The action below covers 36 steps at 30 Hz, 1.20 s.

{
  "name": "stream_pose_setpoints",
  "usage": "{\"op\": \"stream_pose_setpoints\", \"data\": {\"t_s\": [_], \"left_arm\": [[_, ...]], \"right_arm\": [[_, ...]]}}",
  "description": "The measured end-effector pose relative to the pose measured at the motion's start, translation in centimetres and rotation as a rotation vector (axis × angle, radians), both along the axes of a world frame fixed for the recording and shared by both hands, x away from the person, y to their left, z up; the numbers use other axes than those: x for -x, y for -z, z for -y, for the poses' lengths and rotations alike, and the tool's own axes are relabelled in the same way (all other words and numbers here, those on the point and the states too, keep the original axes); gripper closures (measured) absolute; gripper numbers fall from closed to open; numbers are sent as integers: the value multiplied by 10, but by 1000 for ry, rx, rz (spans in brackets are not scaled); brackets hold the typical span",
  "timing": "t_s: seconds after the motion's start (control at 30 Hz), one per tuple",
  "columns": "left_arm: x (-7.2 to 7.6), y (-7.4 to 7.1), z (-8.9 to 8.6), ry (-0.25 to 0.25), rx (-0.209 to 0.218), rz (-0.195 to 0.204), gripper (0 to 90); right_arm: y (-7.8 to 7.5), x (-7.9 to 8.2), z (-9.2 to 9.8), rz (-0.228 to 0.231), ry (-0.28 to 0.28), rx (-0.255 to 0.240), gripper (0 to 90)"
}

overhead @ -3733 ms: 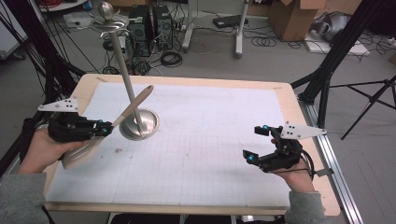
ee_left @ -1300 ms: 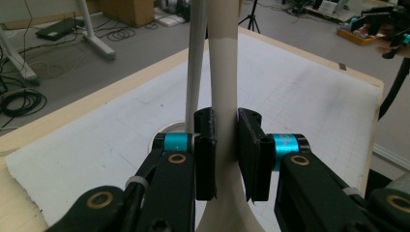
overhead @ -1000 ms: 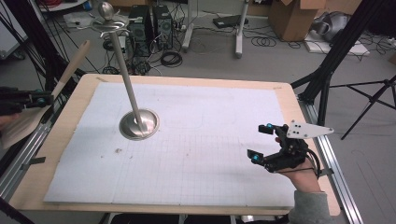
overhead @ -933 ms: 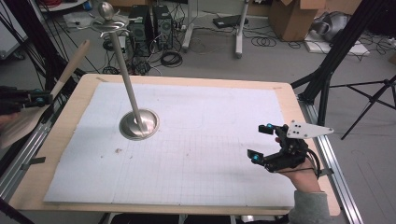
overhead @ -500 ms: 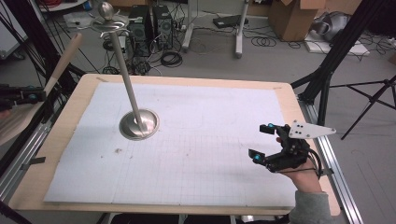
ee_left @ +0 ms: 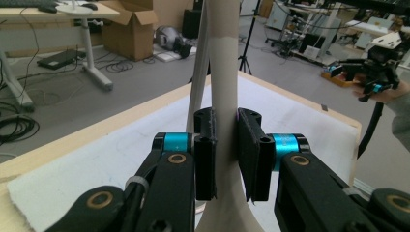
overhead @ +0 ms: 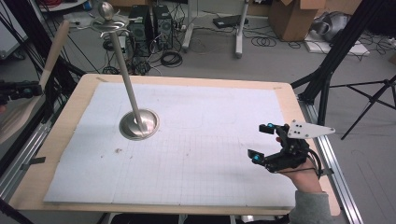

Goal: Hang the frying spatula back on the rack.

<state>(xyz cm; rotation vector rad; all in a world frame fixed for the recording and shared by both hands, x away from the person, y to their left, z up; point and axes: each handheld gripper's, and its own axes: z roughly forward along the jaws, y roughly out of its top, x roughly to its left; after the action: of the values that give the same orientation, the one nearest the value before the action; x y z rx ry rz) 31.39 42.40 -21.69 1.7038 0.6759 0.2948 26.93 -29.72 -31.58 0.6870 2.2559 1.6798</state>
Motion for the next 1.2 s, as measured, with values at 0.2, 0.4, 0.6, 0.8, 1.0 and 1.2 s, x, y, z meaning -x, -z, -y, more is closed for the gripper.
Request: {"op": "stream_pose_setpoints", "data": {"t_s": [0.2, 0.4, 0.6, 0.8, 1.0, 1.2], "left_arm": [[-4, 1, 2, -7, -2, -4, 775], [-7, 2, 5, 1, 22, -7, 775], [-9, 3, 7, 5, 31, -3, 775], [-9, 3, 8, 10, 33, -3, 775], [-11, 5, 10, 12, 30, -8, 775], [-13, 7, 12, 18, 31, -17, 775]], "right_arm": [[0, 0, 1, 2, 1, -5, 24], [1, 0, 2, 1, 2, -6, 25], [1, 0, 2, 1, 6, 1, 25], [0, 0, 4, 7, 9, -2, 24], [1, 0, 4, 5, 7, -2, 25], [0, 1, 6, 3, 11, -9, 25]]}}
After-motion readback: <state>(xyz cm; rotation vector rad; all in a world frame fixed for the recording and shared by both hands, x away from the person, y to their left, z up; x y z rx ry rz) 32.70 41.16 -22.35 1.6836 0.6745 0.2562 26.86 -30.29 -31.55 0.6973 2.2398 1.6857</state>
